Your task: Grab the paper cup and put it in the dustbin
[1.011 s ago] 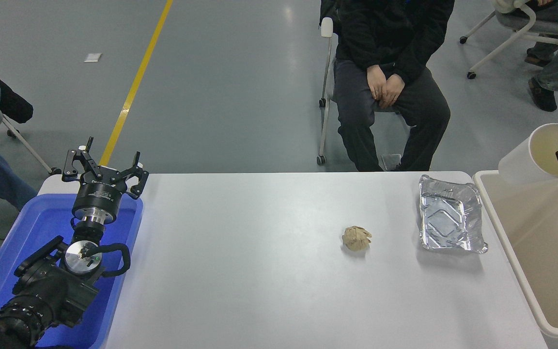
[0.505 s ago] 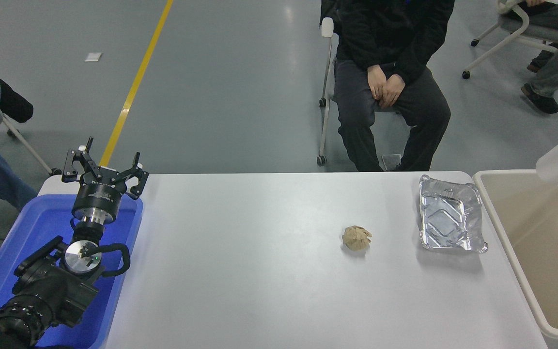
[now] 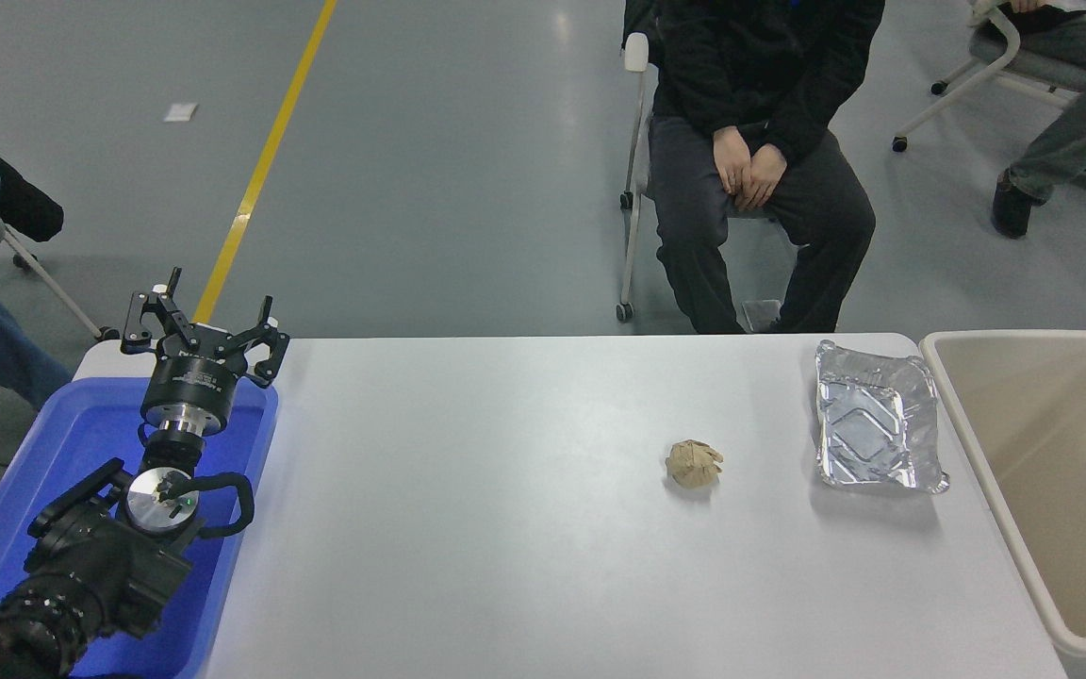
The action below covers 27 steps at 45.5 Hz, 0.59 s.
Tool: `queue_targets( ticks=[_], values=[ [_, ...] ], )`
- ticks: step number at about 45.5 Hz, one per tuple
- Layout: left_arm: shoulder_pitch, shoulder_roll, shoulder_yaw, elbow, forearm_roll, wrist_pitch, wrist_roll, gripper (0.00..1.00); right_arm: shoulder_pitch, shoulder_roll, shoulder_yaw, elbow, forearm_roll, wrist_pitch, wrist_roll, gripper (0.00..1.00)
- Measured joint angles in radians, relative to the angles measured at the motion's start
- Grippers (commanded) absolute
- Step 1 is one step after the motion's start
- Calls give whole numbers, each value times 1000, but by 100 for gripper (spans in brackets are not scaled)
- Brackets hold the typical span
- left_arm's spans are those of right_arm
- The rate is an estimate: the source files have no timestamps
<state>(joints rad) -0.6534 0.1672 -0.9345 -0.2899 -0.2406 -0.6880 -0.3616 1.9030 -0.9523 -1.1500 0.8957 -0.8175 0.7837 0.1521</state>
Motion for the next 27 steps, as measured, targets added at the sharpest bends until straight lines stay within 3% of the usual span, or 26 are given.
queue_targets(
  ticks=[17, 27],
  values=[
    [0, 0, 0, 0, 0, 1, 1, 99, -355, -7, 217, -143, 6, -114, 0, 0],
    [0, 0, 0, 0, 1, 1, 1, 99, -575, 15, 355, -211, 19, -266, -1, 0]
  ],
)
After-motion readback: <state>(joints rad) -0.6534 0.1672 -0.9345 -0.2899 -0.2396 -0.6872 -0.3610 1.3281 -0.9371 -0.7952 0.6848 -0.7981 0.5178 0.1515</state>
